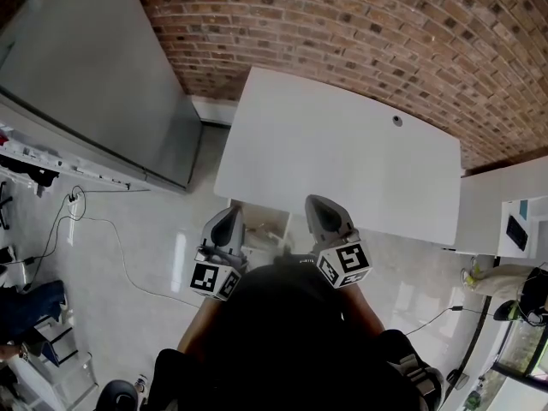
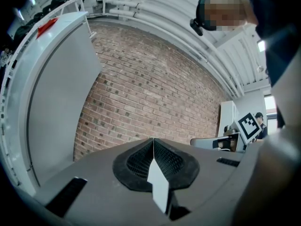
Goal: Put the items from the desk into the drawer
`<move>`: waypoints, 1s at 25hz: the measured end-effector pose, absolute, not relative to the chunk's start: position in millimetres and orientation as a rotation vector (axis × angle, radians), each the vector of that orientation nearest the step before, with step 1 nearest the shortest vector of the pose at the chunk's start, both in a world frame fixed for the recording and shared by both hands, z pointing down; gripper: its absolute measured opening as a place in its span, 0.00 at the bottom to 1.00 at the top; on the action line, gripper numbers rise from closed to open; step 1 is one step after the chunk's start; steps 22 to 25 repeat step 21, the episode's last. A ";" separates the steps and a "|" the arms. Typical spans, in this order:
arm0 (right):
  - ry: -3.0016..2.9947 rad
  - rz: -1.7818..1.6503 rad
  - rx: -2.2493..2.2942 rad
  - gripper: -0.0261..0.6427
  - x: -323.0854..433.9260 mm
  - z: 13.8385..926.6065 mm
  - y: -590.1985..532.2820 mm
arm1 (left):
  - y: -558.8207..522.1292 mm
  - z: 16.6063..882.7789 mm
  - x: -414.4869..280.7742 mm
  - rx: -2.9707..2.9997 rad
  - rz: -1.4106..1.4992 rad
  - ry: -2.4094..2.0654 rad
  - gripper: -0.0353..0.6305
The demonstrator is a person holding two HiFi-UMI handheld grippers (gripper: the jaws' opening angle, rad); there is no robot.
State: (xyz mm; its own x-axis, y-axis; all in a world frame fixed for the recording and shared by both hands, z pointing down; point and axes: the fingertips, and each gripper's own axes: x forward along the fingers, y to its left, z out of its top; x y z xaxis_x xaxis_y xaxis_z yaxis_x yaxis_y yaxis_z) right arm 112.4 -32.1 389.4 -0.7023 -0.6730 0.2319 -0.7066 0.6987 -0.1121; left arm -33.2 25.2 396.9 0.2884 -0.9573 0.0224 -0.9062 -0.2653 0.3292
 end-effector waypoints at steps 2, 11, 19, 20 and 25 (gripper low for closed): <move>-2.734 0.286 1.122 0.04 112.5 389.4 -32.1 | 25.8 397.6 -33.8 2.281 -0.259 -1.705 0.06; -2.727 0.279 1.120 0.04 116.8 391.1 -24.4 | 34.6 399.5 -31.6 2.271 -0.266 -1.710 0.06; -2.714 0.287 1.128 0.04 121.8 395.3 -20.3 | 39.7 400.9 -26.8 2.289 -0.250 -1.707 0.06; -2.713 0.289 1.129 0.04 122.3 395.6 -19.9 | 39.5 398.8 -26.4 2.294 -0.263 -1.707 0.06; -2.712 0.290 1.130 0.04 122.8 395.9 -19.6 | 39.1 396.0 -26.1 2.300 -0.281 -1.708 0.06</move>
